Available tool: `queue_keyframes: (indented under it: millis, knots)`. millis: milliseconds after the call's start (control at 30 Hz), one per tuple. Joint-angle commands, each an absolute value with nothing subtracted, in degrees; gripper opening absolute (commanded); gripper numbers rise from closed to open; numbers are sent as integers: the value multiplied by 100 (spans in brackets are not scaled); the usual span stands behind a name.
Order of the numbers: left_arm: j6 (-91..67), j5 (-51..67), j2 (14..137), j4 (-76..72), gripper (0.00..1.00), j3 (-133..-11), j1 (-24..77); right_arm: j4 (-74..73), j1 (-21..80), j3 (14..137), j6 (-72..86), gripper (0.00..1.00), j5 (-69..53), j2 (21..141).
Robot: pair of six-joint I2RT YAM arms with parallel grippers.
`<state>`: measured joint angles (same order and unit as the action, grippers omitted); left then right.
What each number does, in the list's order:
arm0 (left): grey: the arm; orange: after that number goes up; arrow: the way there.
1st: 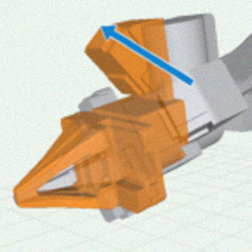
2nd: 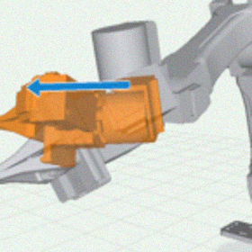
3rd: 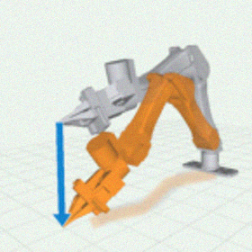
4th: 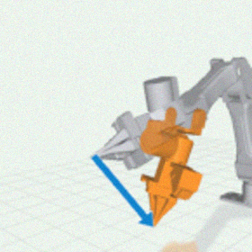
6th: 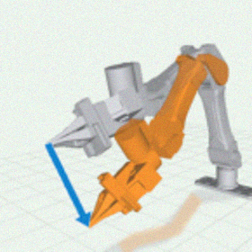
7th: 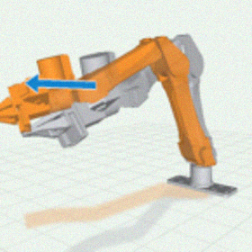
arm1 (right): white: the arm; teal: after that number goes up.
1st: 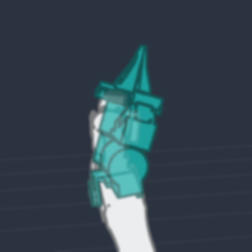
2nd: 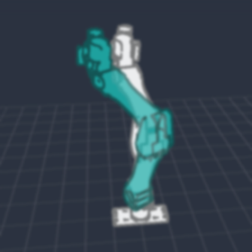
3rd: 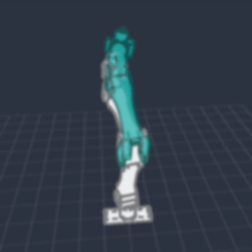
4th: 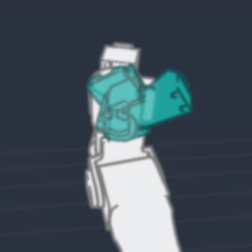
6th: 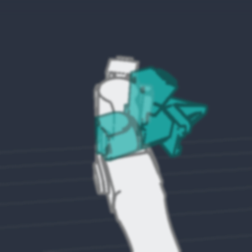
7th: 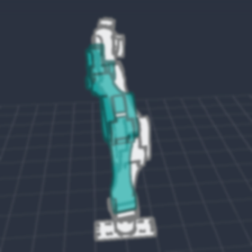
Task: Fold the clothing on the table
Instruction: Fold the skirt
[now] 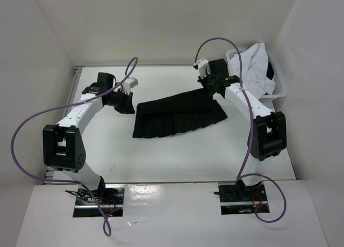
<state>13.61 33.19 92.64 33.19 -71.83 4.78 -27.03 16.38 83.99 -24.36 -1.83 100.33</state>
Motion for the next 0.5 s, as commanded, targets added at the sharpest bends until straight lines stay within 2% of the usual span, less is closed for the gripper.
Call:
queue_keyframes:
  millis: [0, 333, 467]
  knots:
    - [1670, 2514, 9114, 3744, 6, -7381, 290, -2364, 1380, 8823, -2761, 0, 1318, 9826]
    - [1486, 2566, 9176, 3691, 5, -7611, 290, -2145, 1740, 10141, -2417, 0, 1872, 10283]
    - [1415, 2619, 9176, 3586, 5, -7559, 343, -2215, 1977, 10204, -2416, 0, 1863, 10493]
